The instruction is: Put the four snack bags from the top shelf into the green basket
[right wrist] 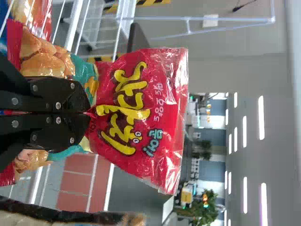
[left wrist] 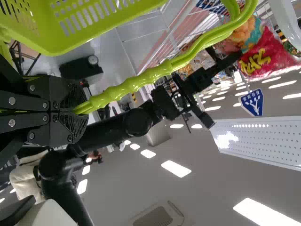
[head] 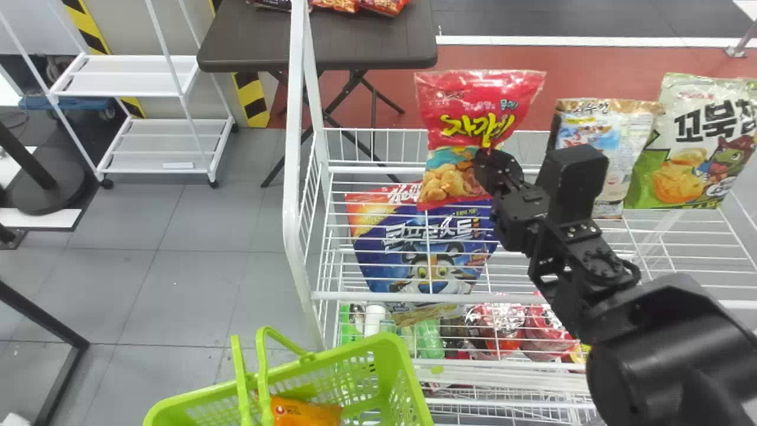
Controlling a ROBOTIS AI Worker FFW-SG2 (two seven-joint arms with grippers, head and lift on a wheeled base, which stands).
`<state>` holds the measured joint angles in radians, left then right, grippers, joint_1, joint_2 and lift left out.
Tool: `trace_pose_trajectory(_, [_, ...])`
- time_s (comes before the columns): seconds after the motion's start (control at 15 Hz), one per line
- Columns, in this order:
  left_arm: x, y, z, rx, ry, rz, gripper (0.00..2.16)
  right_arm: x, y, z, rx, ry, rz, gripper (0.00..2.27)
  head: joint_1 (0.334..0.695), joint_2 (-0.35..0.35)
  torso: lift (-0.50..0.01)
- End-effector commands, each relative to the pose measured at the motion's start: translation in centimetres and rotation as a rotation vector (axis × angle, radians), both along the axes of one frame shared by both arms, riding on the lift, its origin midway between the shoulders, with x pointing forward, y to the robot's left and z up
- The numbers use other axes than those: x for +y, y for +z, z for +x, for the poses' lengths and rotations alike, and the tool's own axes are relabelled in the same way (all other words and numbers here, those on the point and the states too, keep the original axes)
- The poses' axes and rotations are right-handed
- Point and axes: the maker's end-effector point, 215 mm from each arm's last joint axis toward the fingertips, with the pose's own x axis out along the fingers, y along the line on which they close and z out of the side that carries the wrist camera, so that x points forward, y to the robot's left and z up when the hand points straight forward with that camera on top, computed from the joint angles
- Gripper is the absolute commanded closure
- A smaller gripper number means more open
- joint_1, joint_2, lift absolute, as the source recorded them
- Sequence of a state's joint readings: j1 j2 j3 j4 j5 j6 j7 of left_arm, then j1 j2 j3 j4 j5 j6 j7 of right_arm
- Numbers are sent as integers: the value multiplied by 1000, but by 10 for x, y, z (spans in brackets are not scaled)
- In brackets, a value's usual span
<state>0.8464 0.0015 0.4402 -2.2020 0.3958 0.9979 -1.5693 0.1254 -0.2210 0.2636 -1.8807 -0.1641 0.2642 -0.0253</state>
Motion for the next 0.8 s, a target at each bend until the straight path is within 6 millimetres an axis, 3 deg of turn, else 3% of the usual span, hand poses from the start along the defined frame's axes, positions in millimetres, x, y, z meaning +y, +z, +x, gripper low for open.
trace_pose_trajectory(0.0, [0,2,0,-6,0,-11,2152,5,17,-32,0,18,35,2250,695,45,-6])
trace_pose_trajectory(0.27, [1,1,2,-7,4,-14,2152,26,12,-99,111,90,130,2246,695,79,-6])
trace_pose_trajectory(0.73, [2,-1,5,-9,4,-7,2152,81,-16,-193,393,289,380,2250,695,201,-6])
